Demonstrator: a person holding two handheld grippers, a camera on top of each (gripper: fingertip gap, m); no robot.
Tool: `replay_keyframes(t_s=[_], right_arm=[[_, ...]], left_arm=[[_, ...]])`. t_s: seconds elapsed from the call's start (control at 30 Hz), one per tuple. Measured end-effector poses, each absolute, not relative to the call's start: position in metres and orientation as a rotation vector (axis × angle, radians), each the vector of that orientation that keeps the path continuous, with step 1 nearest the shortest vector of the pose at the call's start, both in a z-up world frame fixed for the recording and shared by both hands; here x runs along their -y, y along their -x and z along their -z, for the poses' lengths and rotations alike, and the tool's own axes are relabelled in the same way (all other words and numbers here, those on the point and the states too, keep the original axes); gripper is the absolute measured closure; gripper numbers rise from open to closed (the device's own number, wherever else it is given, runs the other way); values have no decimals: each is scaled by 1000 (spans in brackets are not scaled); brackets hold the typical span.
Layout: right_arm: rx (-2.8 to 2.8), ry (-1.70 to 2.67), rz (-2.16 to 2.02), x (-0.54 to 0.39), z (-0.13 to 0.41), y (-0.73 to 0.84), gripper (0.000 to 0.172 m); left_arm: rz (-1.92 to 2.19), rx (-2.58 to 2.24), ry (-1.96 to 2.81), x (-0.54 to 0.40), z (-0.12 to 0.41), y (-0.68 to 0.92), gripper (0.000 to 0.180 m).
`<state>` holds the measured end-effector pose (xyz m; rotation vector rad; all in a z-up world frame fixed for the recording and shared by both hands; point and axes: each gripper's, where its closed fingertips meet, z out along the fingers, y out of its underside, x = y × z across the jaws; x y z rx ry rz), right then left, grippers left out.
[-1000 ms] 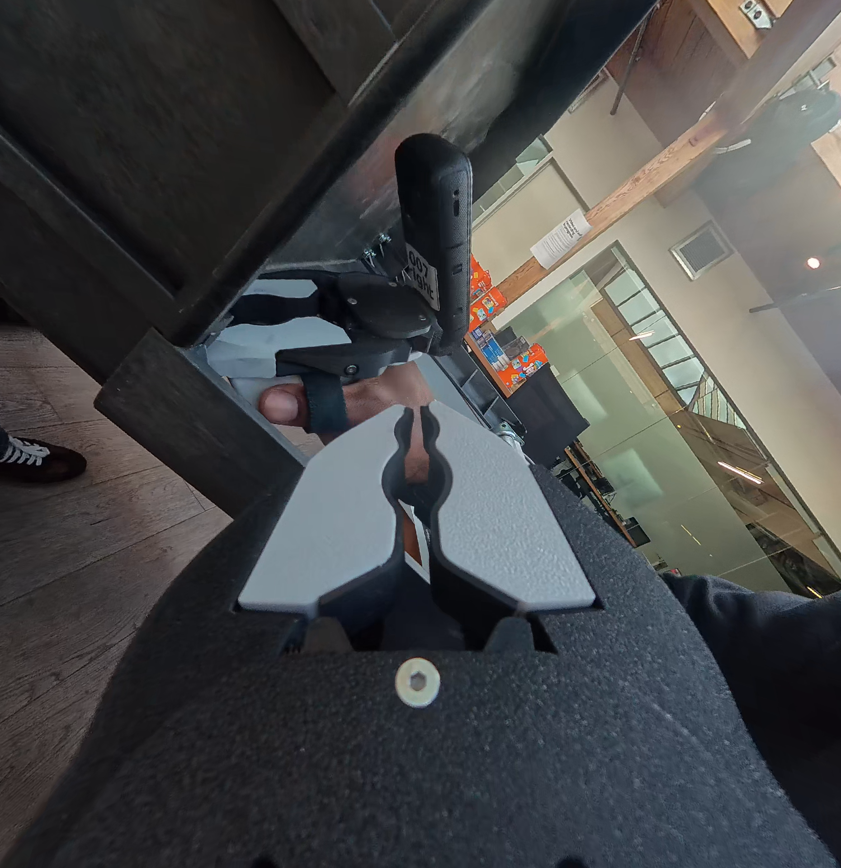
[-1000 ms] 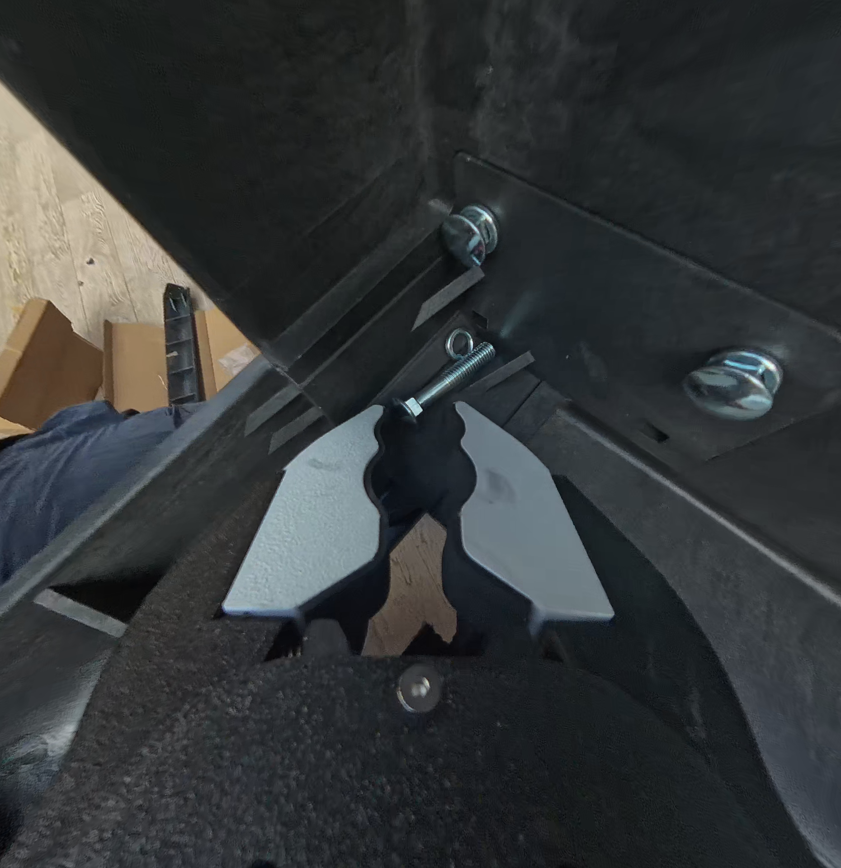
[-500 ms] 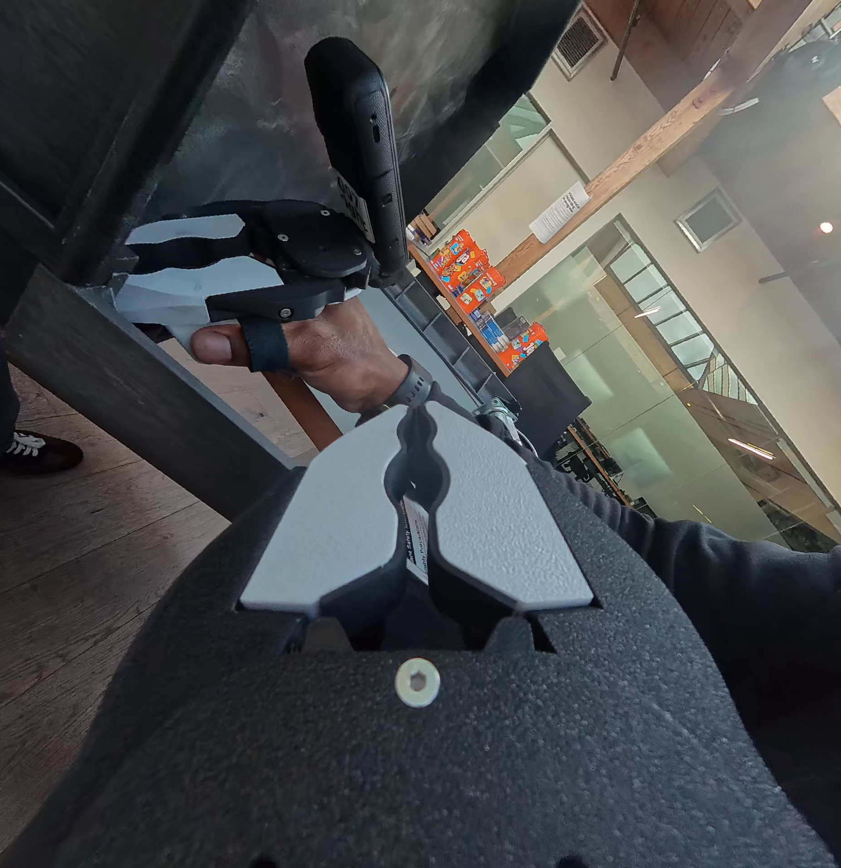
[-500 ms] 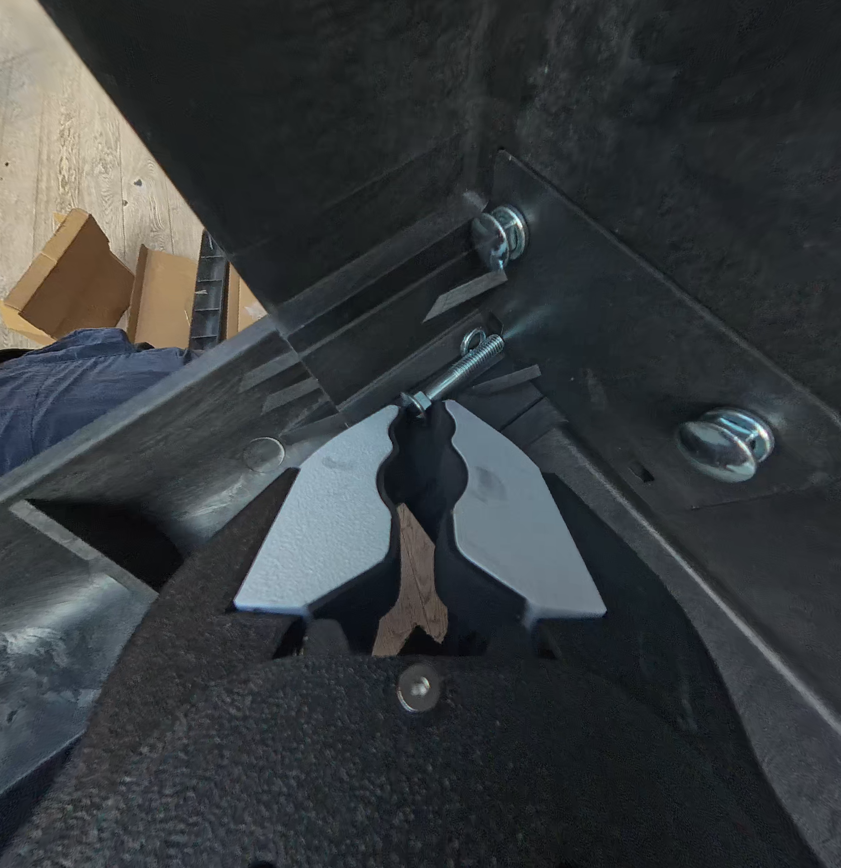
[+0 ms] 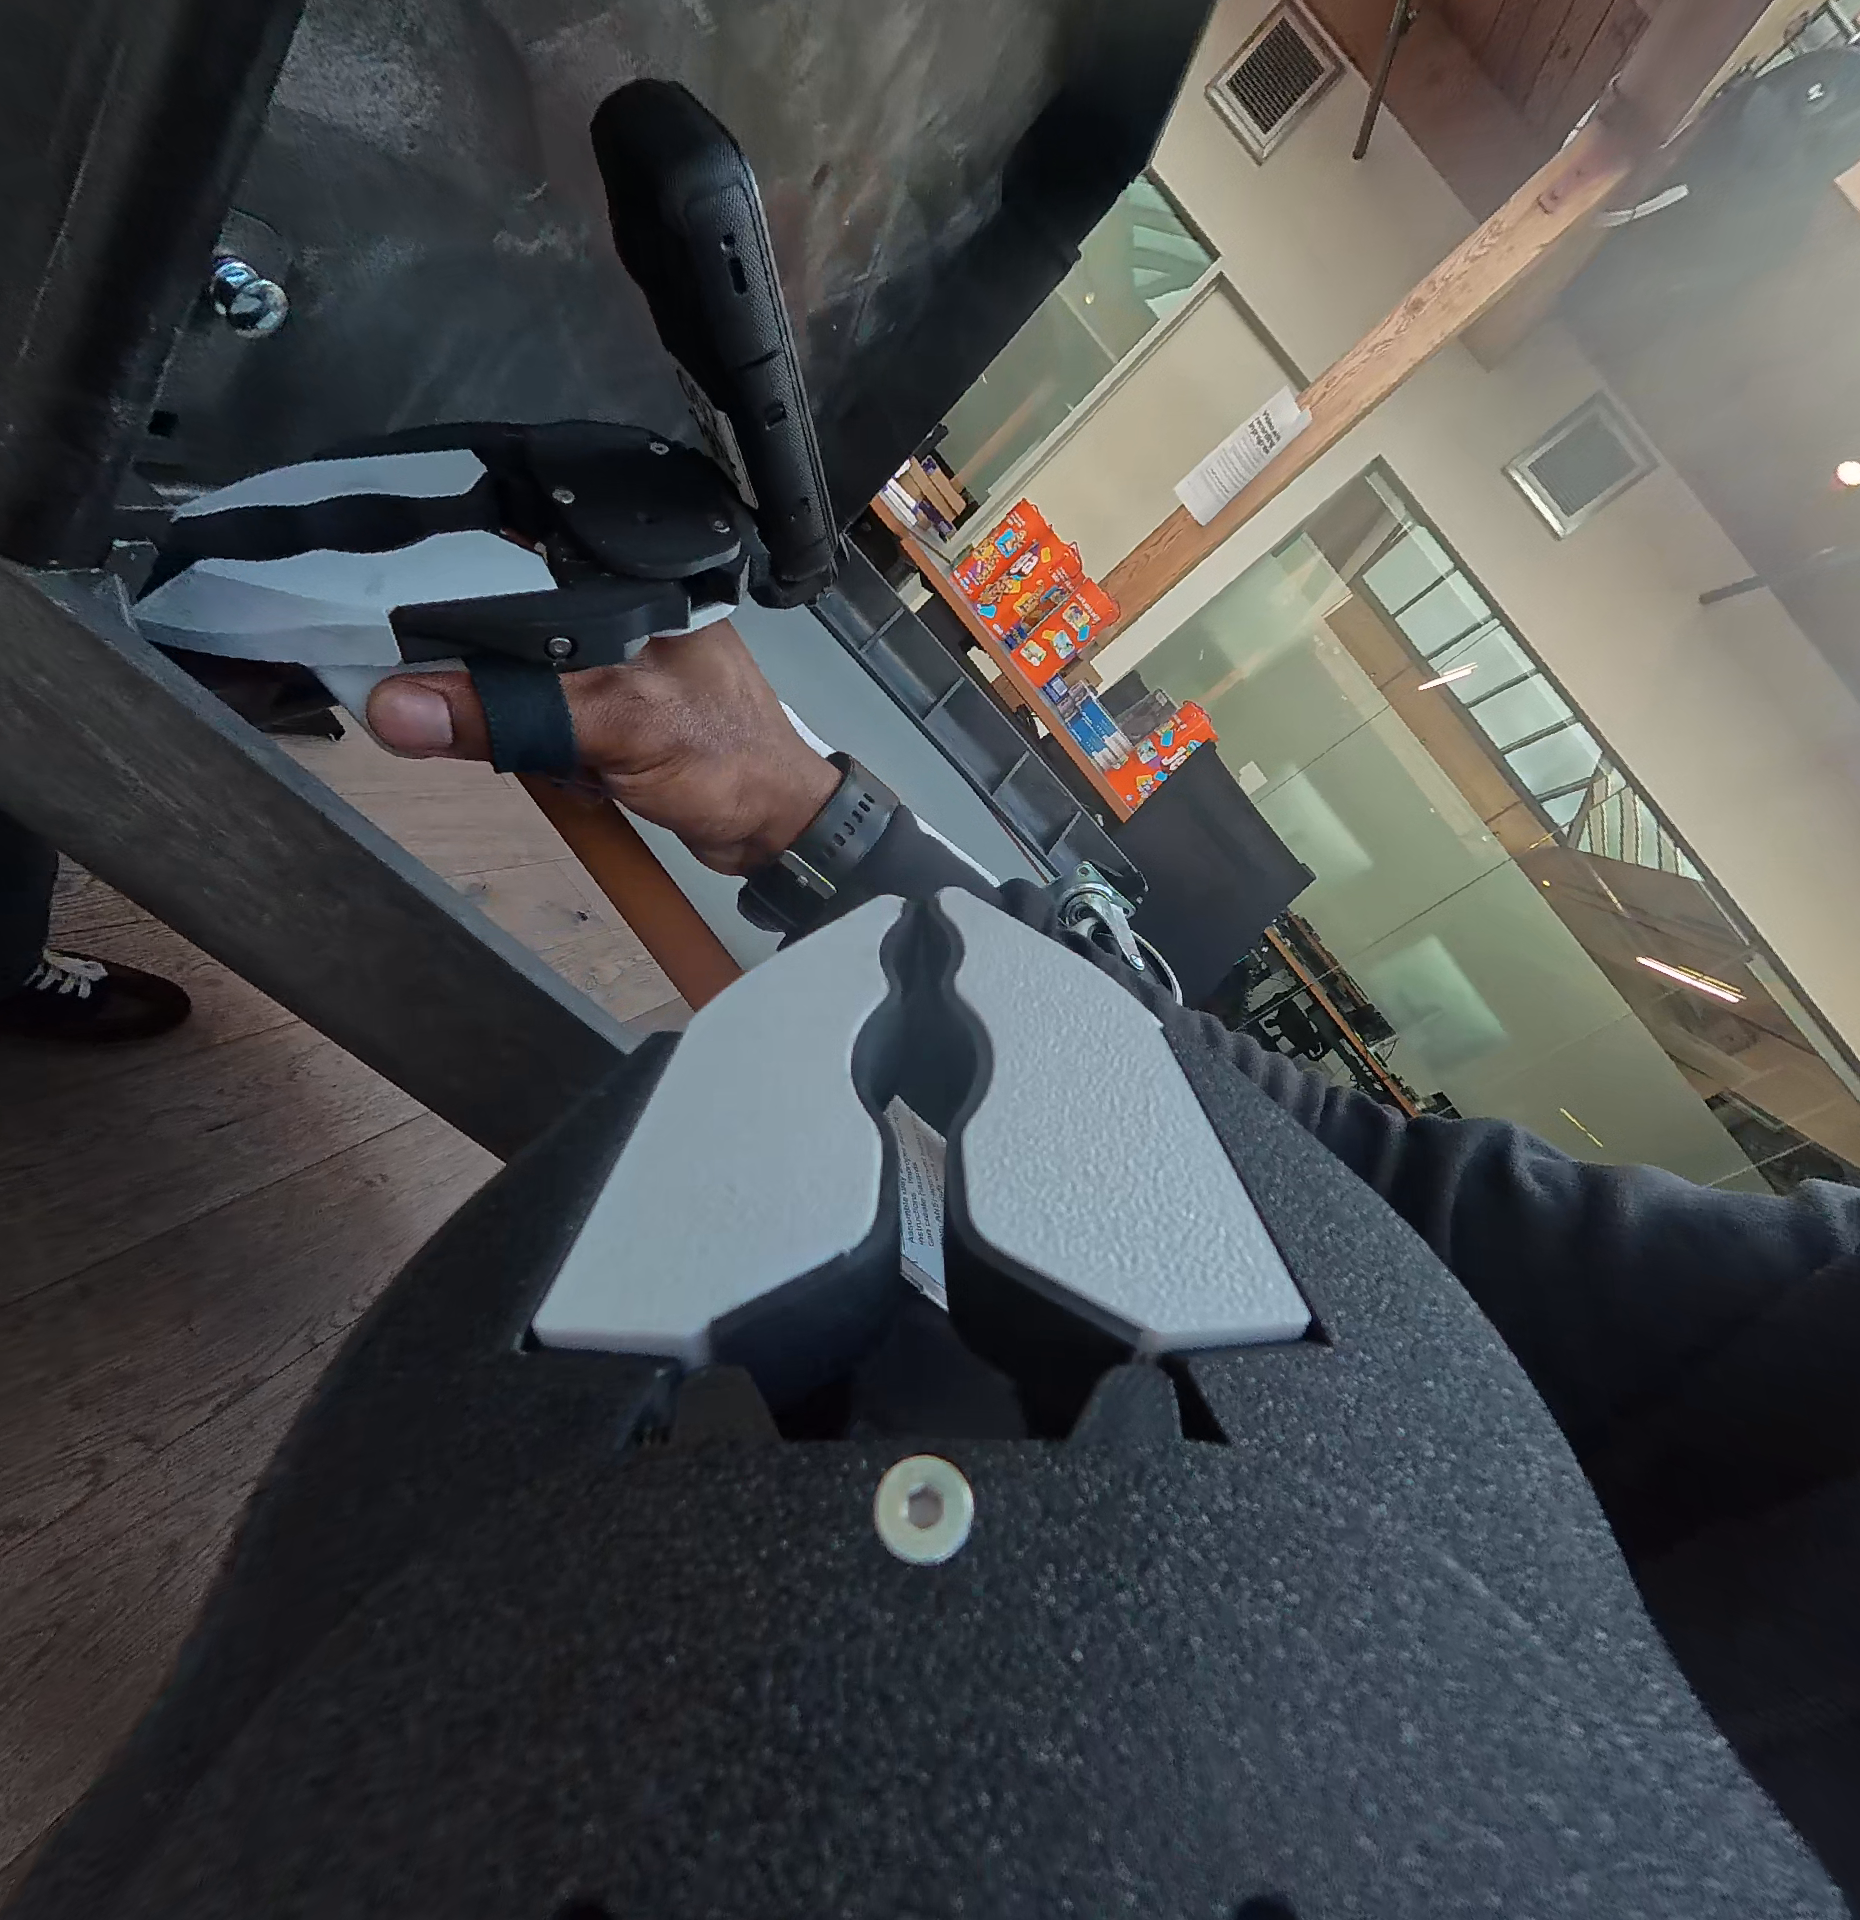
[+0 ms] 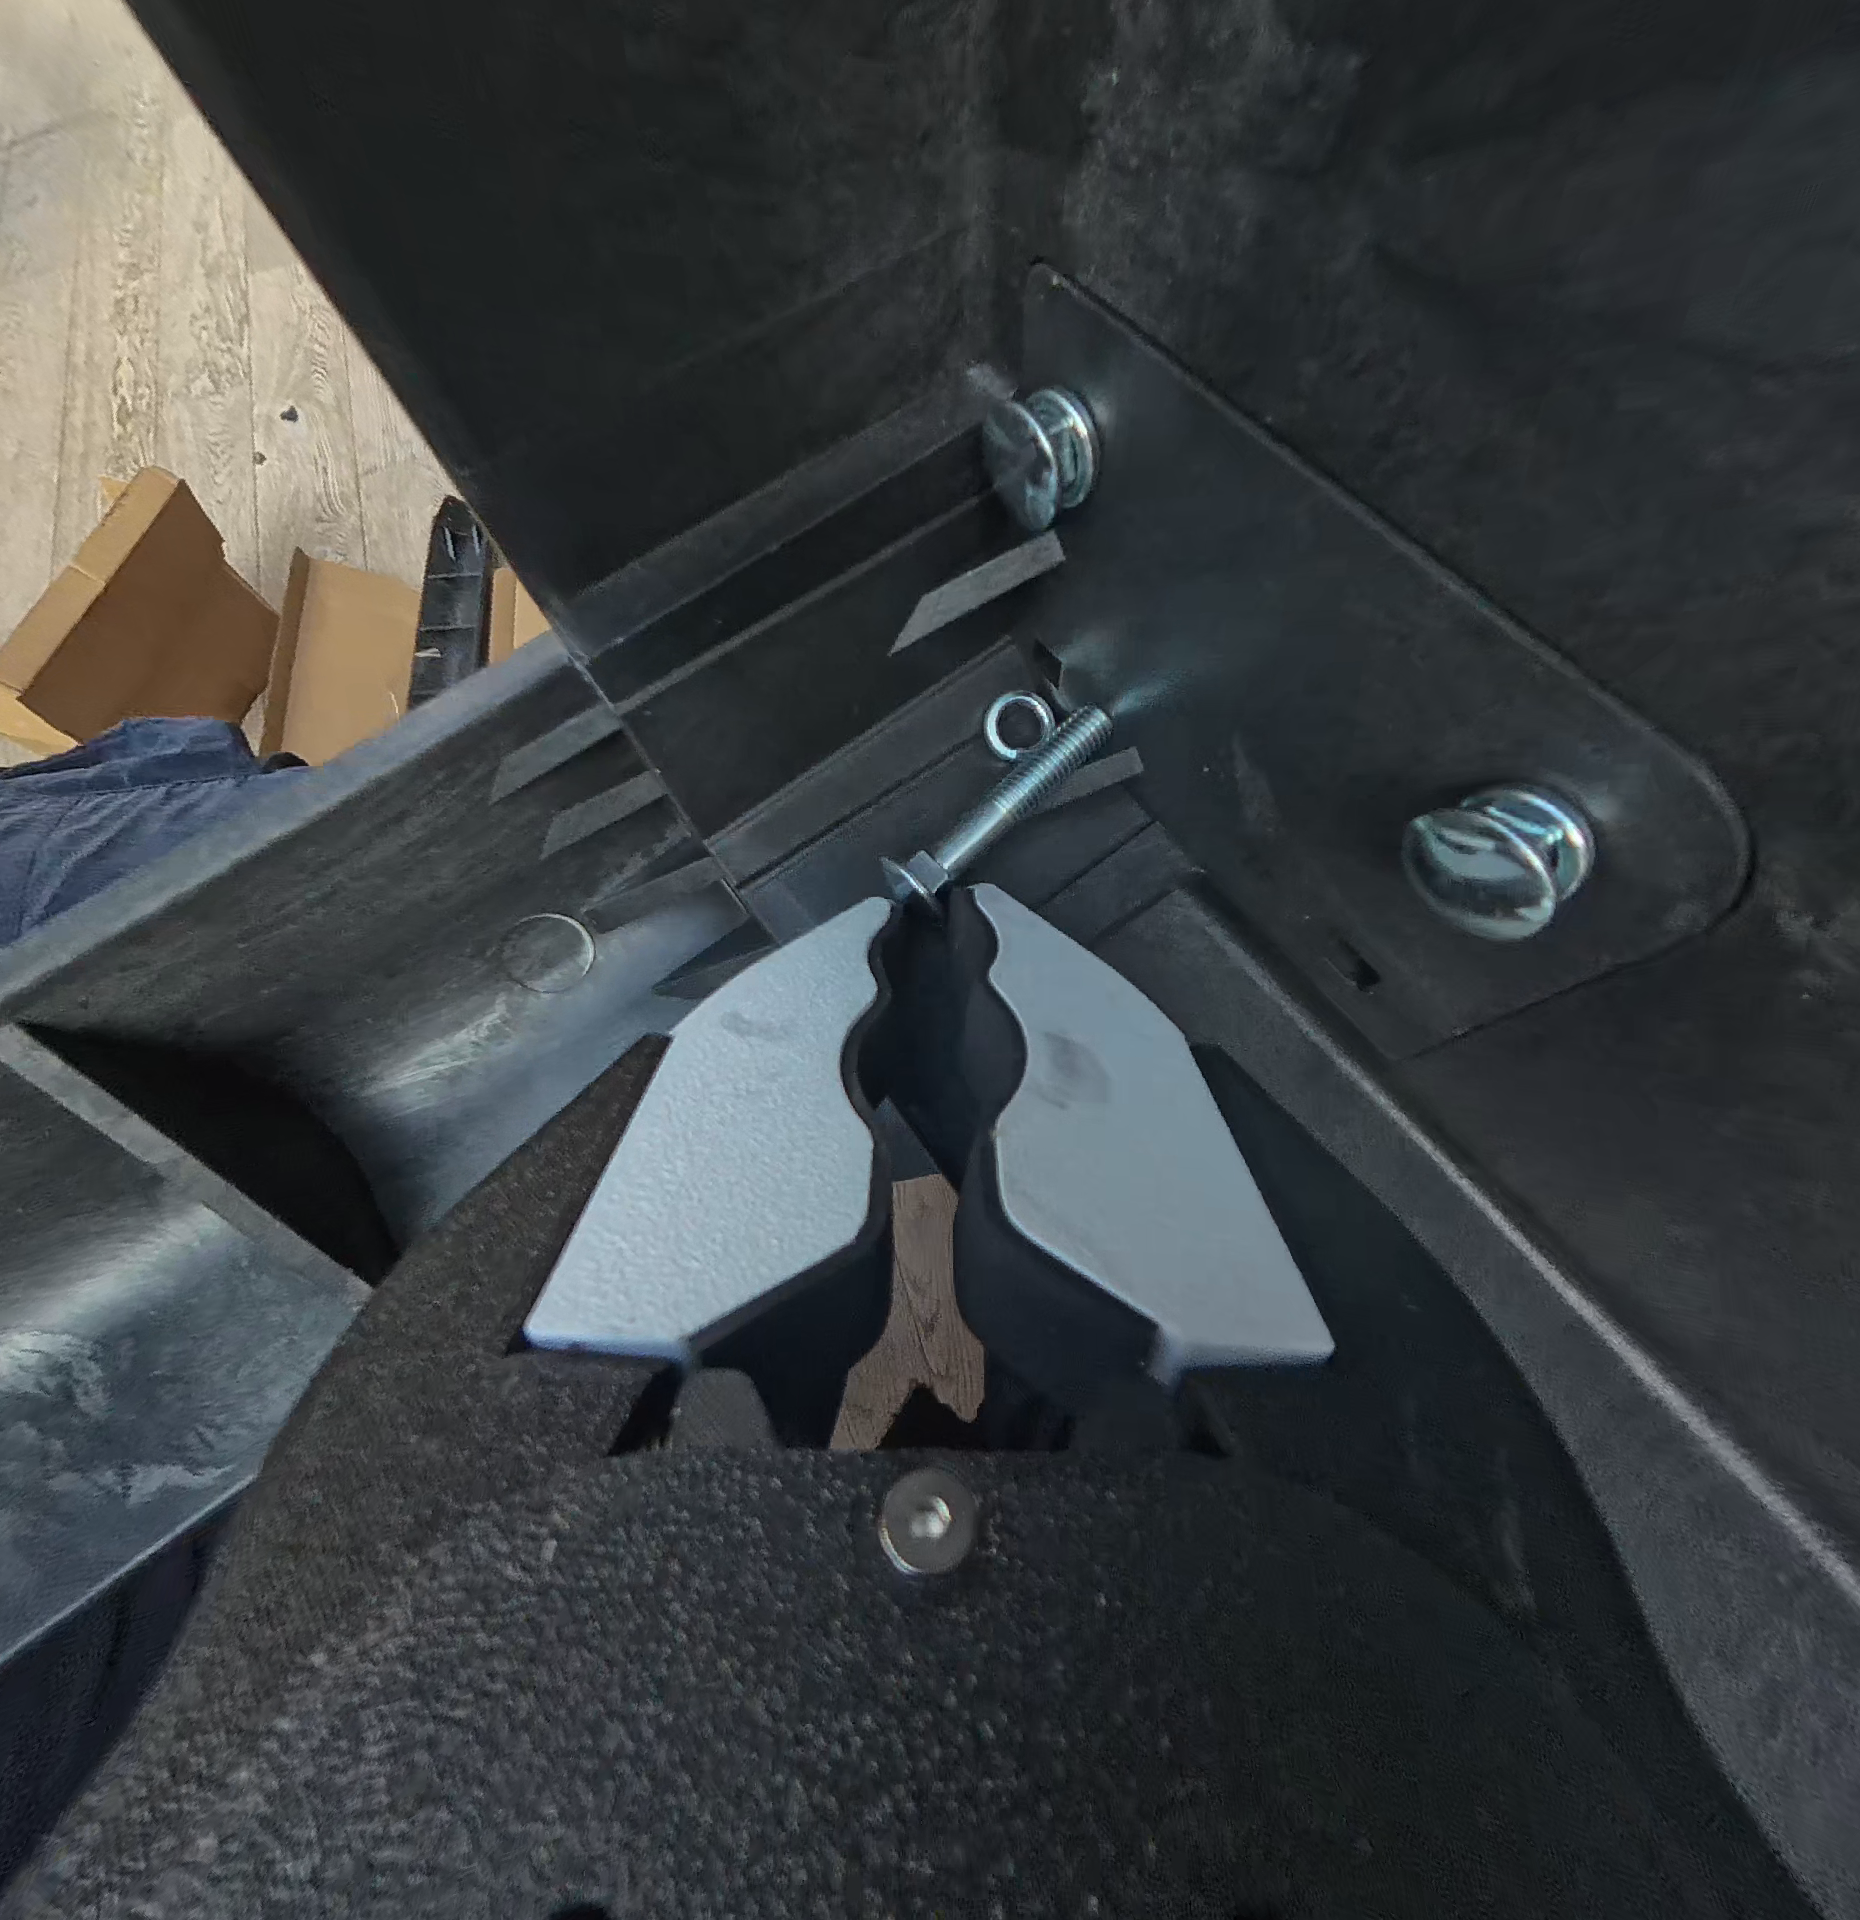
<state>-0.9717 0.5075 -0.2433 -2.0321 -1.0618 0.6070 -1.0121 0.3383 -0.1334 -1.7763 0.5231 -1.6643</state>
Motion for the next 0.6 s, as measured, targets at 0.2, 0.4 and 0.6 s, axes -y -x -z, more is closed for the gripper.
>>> replay_keyframes(t_s=[0.2, 0.4, 0.6], right_arm=[[961, 2048, -661, -509, 244, 961, 165], [890, 2114, -649, -506, 244, 950, 168], [760, 2224, -590, -510, 254, 922, 171]], left_arm=[[1673, -523, 1778, -337, 134, 1011, 180], [1694, -516, 1777, -336, 136, 1009, 180], [1714, -511, 1777, -335, 138, 1008, 180]])
